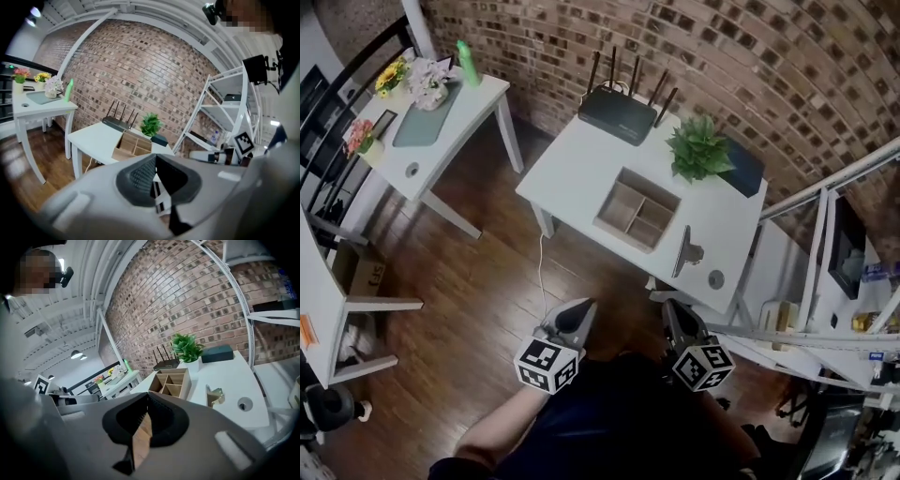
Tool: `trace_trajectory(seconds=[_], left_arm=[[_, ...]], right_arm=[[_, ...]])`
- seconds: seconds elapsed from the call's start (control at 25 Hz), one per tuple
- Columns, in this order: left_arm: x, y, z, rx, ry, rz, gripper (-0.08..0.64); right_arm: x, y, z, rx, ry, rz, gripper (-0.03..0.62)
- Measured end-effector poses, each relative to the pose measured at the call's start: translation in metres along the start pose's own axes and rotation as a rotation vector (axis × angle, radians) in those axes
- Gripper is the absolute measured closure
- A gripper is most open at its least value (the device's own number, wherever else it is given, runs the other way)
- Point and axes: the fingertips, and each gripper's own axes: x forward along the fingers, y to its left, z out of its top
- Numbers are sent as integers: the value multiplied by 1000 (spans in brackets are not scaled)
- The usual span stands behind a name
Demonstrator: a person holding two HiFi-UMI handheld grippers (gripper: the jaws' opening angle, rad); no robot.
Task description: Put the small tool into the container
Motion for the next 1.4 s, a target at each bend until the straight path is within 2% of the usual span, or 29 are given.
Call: trace_trajectory(seconds=[0.24, 0.36, 0.48, 0.68, 0.8, 0.92, 1.16, 1.4], left_arm=[[26, 14, 14, 24, 9, -3, 555], [41, 10, 18, 39, 8, 3, 546], [56, 7, 19, 38, 22, 15, 508], [74, 6, 27, 44, 41, 38, 469], [82, 4, 25, 40, 54, 44, 442], [90, 4, 20, 29, 71, 49, 416], [99, 3, 19, 18, 77, 58, 402], [105, 14, 16, 13, 93, 82, 402]], right_arm=[[19, -35, 11, 16, -1, -49, 581], [29, -60, 17, 53, 8, -46, 581], [37, -81, 22, 68, 33, -31, 581], [49, -124, 21, 54, 67, -62, 577], [56, -148, 11, 88, 111, -78, 465], [61, -172, 1, 103, 152, -108, 421], [81, -234, -22, 120, 252, -181, 382], [101, -276, -47, 187, 359, -202, 377]])
